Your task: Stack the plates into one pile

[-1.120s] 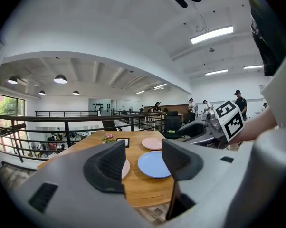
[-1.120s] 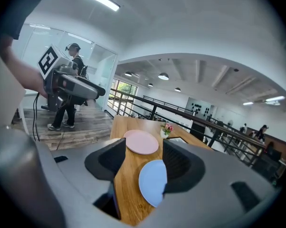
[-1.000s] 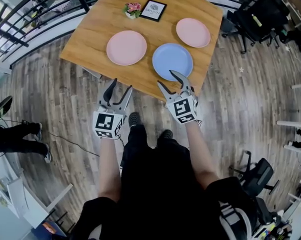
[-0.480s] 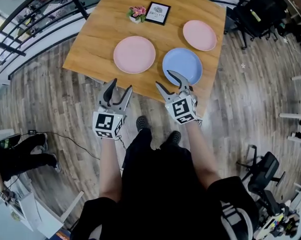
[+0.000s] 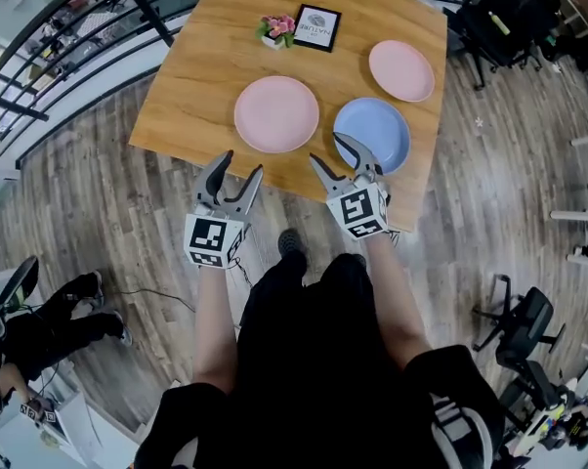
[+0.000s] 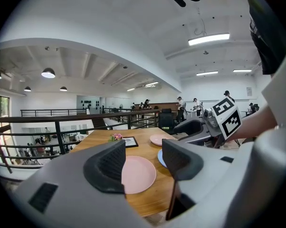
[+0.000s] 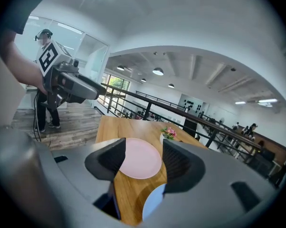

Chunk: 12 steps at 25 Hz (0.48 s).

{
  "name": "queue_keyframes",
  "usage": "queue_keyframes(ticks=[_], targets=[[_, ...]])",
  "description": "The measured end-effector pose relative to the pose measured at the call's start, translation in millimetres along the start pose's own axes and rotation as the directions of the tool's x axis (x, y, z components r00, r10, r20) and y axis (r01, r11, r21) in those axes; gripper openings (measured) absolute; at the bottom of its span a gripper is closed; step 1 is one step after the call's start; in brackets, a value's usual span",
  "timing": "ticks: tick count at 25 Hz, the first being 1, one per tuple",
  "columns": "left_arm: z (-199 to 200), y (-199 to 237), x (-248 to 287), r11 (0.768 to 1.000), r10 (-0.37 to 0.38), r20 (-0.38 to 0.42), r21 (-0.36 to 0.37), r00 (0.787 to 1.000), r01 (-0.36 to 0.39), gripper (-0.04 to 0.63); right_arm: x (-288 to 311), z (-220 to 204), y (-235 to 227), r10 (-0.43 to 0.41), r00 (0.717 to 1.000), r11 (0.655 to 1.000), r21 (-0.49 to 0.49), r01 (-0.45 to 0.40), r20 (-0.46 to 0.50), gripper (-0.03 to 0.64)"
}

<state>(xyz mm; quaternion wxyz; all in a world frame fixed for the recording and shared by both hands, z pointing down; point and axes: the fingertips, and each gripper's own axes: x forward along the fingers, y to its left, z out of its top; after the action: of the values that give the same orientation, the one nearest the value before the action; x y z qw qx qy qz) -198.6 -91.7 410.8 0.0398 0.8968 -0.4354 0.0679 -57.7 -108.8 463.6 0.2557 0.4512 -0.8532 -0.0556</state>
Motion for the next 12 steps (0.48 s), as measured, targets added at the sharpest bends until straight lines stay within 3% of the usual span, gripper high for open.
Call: queue_keyframes(ticks=[4, 12], targets=[[-7.7, 10.1, 3.1, 1.0, -0.02, -0.015, 0.0, 1.0, 0.02, 0.25, 7.6, -5.5, -5.8, -0.031, 0.999, 0.999, 0.022, 0.031, -0.013, 0.258], [-19.9, 15.6, 7.6, 1.0, -0.023, -0.039, -0.019, 0.999, 0.022, 0.25, 21.4, -18.5, 7.5, 0.002, 0.999, 0.999, 0.034, 0.0, -0.048, 0.258]])
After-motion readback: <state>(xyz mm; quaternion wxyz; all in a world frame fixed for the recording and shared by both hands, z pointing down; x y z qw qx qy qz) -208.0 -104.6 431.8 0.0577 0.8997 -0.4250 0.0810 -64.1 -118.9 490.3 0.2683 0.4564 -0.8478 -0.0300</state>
